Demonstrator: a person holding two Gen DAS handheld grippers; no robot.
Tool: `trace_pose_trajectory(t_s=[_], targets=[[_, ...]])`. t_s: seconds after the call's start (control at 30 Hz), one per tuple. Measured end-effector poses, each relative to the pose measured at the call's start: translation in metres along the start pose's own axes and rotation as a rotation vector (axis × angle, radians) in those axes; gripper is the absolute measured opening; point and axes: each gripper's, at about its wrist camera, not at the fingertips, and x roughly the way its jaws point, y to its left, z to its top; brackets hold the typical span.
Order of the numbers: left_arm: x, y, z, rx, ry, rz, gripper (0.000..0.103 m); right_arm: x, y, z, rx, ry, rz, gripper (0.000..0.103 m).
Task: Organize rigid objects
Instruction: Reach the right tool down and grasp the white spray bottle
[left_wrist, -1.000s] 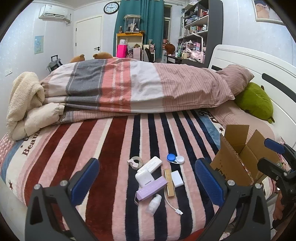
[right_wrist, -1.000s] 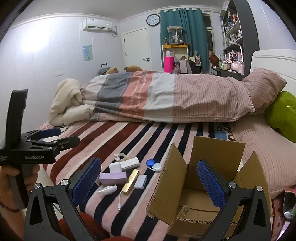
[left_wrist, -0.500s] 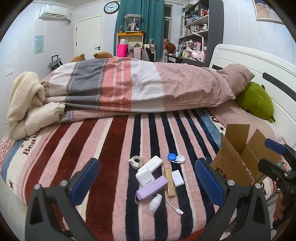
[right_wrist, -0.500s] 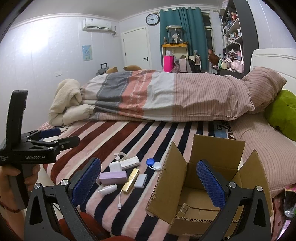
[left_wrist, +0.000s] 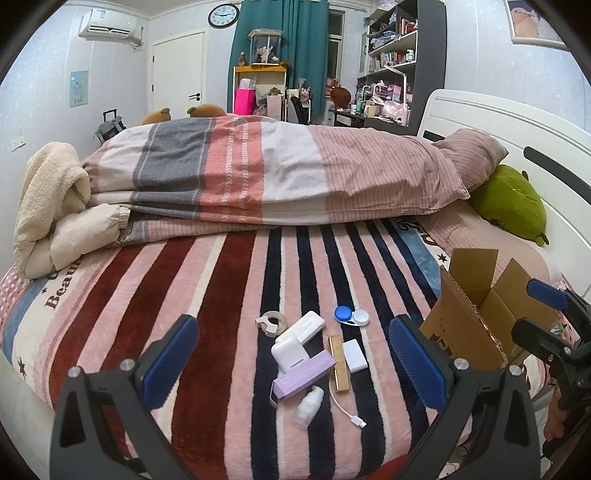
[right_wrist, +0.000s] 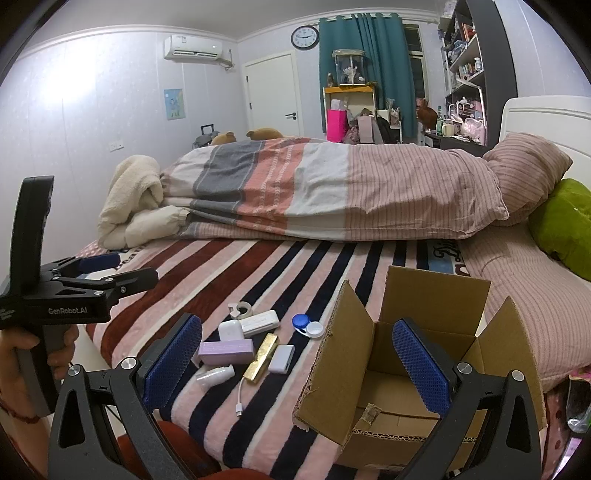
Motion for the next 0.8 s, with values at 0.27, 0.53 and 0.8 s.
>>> trace_pose_trajectory(t_s=[0.27, 0.53, 0.8], targets=[[0.01, 0.039, -0.006, -0.041, -0.004, 0.033, 0.103, 0.003, 0.031, -0.001, -0.114, -0.064, 0.01, 0.074], [0.047, 0.103, -0.046, -0.114, 0.084, 0.073, 0.102, 0.108, 0.121, -0.04, -0.386, 0.286, 0.268, 0.062], [0.065, 0.115, -0.076, -0.124, 0.118, 0.027, 0.102, 0.194, 0.112, -0.091, -0.338, 0.597, 0.339, 0.06]])
